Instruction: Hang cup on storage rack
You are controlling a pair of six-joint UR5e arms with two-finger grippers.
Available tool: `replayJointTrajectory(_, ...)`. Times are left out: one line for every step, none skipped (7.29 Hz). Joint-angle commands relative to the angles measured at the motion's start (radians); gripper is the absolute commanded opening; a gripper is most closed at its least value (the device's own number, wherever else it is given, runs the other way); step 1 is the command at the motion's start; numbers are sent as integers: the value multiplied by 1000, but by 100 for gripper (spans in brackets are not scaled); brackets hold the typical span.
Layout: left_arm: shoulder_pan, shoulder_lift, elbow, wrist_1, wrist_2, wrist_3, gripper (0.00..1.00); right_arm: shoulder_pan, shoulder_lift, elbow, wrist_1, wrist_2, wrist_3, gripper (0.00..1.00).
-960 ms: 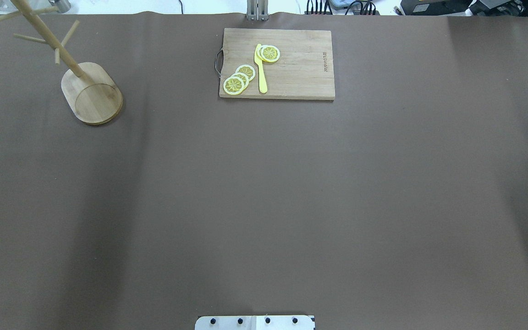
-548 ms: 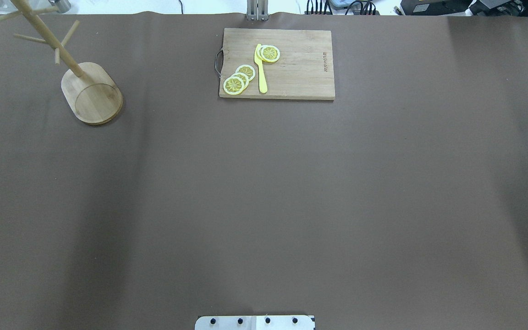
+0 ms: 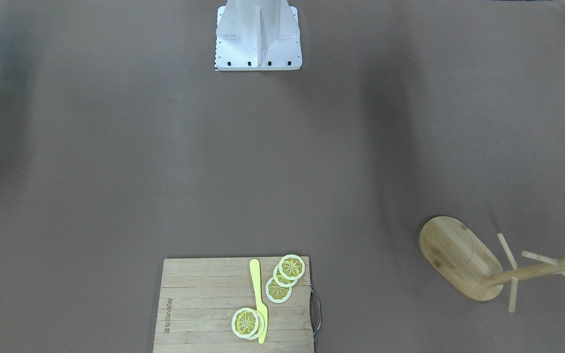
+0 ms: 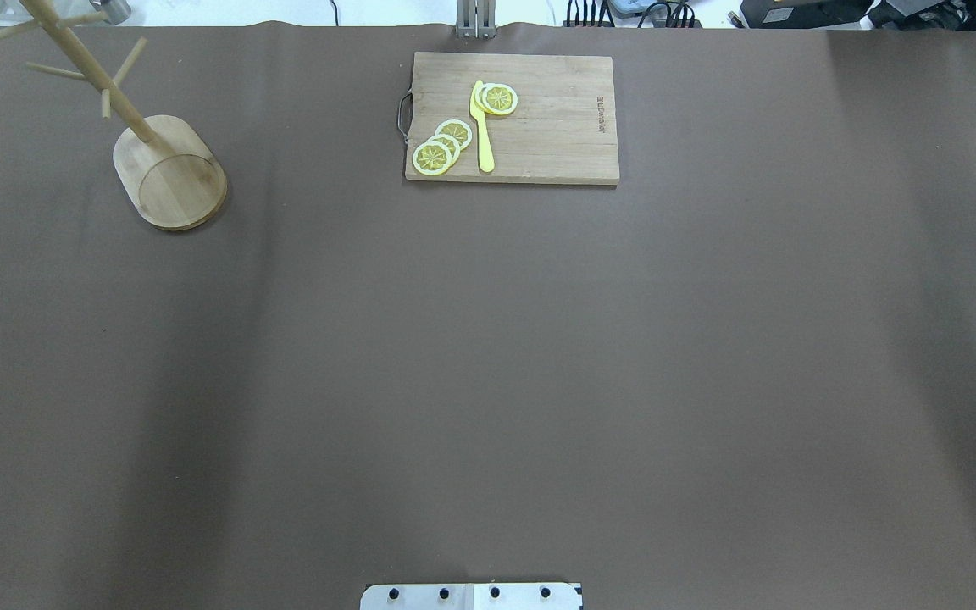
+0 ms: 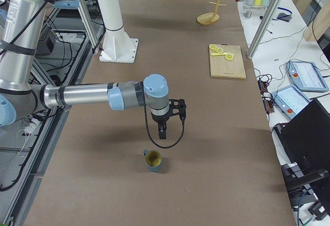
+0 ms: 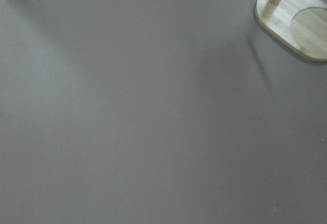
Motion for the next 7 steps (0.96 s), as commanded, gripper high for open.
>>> replayJointTrajectory(-3,-49,109,-170,-5,5,99,2,-31,-17,28,46,-10,100)
replayJointTrajectory(-3,-47,107,-173,-5,9,99,2,-46,-37,56,54,-20,100)
replayJointTrajectory(-3,-48,106,-173,-5,9,99,2,-87,-78,155,30,-84,100)
replayJointTrajectory(-2,-56,103,-172,-5,9,99,9,-94,-163,251,29,-102,100)
replayJointTrajectory(-2,-59,100,-172,-5,9,99,14,-101,-248,346,29,-103,100)
replayJointTrajectory(-2,-57,96,-172,-5,11,99,20,-100,-341,458,28,-102,100)
replayJointTrajectory(-2,-57,96,-181,-5,9,99,22,-89,-415,525,23,-100,100)
